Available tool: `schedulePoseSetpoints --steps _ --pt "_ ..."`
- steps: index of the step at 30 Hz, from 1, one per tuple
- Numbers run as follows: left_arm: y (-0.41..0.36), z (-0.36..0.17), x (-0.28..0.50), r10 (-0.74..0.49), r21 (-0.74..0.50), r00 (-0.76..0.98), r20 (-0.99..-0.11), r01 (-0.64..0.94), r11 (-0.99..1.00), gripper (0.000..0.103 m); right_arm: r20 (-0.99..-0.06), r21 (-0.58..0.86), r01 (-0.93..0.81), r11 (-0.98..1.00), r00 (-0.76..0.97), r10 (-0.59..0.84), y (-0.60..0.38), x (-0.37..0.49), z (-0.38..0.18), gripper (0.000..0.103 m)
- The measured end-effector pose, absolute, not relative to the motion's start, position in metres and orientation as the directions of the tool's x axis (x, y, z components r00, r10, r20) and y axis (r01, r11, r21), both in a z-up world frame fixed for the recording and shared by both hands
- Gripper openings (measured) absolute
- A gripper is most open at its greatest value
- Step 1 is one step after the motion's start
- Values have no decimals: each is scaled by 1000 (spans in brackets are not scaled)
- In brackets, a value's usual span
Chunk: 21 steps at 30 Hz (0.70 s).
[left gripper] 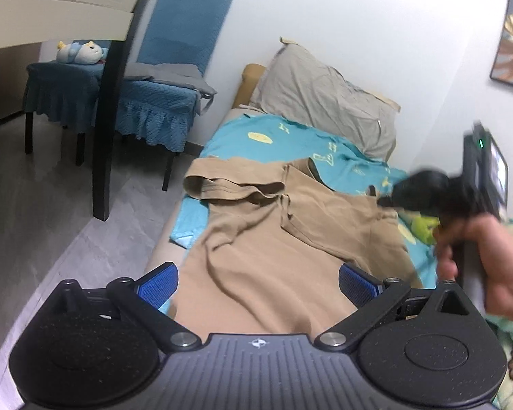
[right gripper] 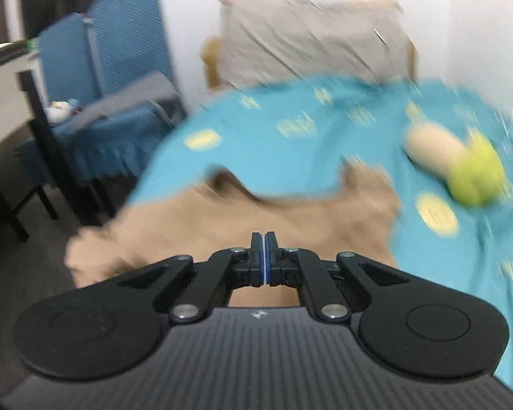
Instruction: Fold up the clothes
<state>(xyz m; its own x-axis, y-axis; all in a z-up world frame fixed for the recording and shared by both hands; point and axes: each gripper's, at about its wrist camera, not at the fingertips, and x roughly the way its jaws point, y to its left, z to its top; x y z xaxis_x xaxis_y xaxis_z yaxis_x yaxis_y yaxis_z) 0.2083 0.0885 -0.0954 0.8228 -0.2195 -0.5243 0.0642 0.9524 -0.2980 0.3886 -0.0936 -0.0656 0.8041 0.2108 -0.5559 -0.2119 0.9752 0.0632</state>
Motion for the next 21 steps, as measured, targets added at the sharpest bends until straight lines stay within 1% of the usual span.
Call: schedulePoseSetpoints --steps 4,5,7,9,10,11,12,13,15,17,21 --pt "76 -97 209 -204 -255 825 -527 75 964 101 -583 205 -101 974 787 204 -156 376 -80 6" --pt "77 -97 209 -198 -255 824 -531 67 965 101 -586 219 -105 970 781 217 -161 375 -80 7" --pt "79 -97 209 -186 -262 825 -534 47 964 101 -587 185 -202 962 762 273 -138 381 -75 8" --pt "87 -98 211 -174 -284 825 -539 16 959 101 -598 117 -306 945 738 313 -105 392 -71 13" --pt "91 -100 213 -168 -297 823 -542 0 955 101 -604 85 -359 929 724 335 -86 399 -70 32" --pt "95 -102 214 -164 -311 822 -546 -17 950 101 -605 58 -417 907 708 364 -66 408 -71 57" --pt "98 -104 215 -160 -325 819 -550 -34 945 101 -604 38 -476 879 689 400 -47 413 -71 67" --pt "101 -106 217 -155 -337 817 -555 -50 940 101 -604 23 -533 846 667 437 -28 417 -72 73" --pt "106 -111 220 -148 -357 812 -564 -78 931 101 -611 -41 -607 793 644 461 8 426 -76 73" --pt "109 -117 225 -147 -374 806 -573 -98 922 101 -625 -136 -634 761 651 430 45 433 -87 73" --pt "112 -126 231 -139 -369 796 -589 -112 923 101 -676 -305 -666 681 655 337 97 445 -122 72"
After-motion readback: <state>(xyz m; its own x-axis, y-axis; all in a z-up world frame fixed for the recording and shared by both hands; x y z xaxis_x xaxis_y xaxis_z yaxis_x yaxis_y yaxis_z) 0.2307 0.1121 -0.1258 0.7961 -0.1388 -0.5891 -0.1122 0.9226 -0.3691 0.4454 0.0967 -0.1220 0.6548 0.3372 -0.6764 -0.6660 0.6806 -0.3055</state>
